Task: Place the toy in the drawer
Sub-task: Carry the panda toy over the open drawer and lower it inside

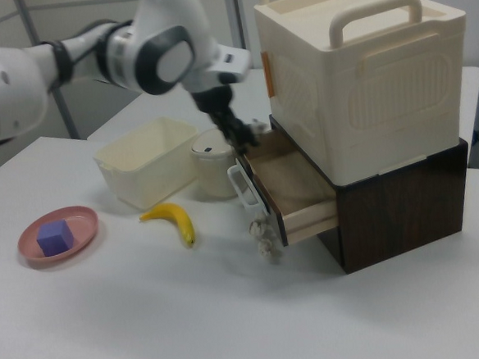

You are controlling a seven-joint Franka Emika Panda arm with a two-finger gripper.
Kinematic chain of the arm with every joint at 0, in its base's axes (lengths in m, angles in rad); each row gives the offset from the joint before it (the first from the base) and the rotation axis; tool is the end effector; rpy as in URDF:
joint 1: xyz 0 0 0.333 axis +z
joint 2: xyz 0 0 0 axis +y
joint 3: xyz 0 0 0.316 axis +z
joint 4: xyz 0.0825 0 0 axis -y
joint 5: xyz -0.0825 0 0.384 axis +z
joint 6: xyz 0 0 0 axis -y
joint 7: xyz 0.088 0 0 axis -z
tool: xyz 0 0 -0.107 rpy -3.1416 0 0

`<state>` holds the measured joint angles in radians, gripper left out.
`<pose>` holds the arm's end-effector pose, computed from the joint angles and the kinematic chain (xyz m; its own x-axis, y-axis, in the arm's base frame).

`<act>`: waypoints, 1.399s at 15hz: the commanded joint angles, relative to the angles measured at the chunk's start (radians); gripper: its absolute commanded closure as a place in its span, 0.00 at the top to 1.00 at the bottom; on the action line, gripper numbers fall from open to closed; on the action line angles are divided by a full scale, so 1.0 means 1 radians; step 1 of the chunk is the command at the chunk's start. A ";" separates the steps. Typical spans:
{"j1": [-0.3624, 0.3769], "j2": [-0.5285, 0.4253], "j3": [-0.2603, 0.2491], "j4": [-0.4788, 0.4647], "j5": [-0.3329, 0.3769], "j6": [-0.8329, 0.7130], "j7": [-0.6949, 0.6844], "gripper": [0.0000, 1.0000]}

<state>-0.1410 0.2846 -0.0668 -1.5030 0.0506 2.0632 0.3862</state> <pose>0.6615 -0.1311 0.5325 0.7882 -0.5663 0.2409 -0.5517 -0.8237 -0.1311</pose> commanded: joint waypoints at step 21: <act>0.044 -0.040 0.016 0.012 -0.063 -0.294 -0.162 1.00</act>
<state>-0.1520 0.3374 -0.0467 -1.4617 -0.0036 1.9437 0.2792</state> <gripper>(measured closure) 0.000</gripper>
